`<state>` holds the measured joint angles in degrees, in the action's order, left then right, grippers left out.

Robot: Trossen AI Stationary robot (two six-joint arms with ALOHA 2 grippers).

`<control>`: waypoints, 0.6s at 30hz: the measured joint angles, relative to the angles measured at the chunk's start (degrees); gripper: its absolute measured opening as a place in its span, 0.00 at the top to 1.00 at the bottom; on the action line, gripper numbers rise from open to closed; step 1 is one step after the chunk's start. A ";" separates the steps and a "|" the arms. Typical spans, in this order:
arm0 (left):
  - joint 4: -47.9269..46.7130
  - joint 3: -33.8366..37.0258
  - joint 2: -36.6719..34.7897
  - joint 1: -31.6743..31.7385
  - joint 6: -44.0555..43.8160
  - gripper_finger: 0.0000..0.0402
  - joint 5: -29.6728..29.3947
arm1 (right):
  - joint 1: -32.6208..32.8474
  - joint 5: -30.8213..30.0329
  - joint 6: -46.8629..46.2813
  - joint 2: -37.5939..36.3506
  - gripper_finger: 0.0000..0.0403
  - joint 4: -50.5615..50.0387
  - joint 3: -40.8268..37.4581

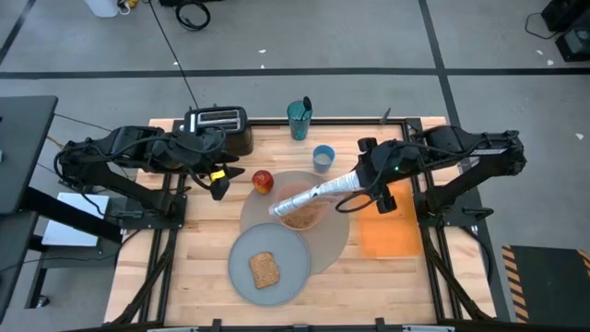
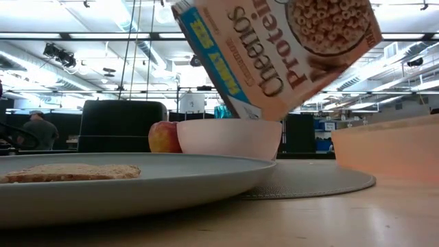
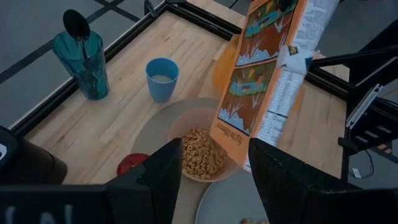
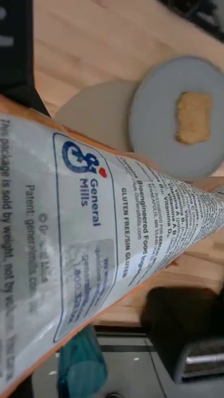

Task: Arrange a breakfast setting
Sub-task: Pour the cereal from the cereal box into the light orange bowl

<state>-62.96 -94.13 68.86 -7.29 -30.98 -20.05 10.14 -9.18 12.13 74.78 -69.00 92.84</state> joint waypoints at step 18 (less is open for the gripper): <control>0.03 0.00 0.00 0.00 0.02 0.52 -0.09 | 0.17 -9.32 -1.43 -0.18 0.43 1.38 -0.04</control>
<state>-62.94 -94.13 68.86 -7.29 -30.96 -20.14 10.31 -18.50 10.69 74.60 -67.62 92.80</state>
